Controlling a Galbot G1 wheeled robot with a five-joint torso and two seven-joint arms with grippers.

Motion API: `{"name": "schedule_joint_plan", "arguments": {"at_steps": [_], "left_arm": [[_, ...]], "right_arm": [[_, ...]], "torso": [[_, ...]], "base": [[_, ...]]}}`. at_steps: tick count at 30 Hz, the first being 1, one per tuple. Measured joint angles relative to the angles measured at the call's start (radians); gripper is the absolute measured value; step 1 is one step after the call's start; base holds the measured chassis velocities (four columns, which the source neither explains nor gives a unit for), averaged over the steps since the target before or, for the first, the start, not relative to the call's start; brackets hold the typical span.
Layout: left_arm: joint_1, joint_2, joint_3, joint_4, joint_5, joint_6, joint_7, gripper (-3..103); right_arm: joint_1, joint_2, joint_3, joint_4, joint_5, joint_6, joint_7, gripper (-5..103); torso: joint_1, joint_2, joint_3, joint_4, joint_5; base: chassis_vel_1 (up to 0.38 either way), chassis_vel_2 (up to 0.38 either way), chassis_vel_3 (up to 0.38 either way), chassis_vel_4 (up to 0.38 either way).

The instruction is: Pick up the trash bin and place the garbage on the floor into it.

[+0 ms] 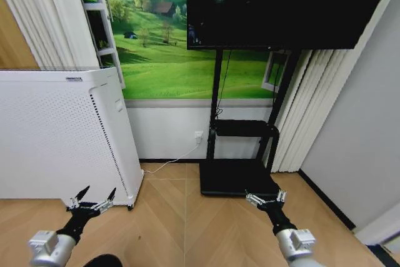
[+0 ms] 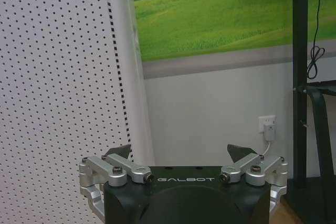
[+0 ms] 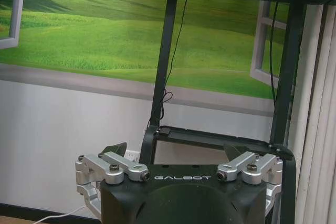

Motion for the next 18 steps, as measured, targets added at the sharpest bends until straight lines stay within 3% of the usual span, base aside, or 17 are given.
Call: {"name": "schedule_joint_plan", "arguments": {"at_steps": [18], "left_arm": [[0.000, 0.000, 0.000, 0.000, 0.000, 0.000, 0.000, 100]], "right_arm": [[0.000, 0.000, 0.000, 0.000, 0.000, 0.000, 0.000, 100]], "torso": [[0.027, 0.071, 0.043, 0.0000, 0.0000]], "base": [[0.000, 0.000, 0.000, 0.000]]}}
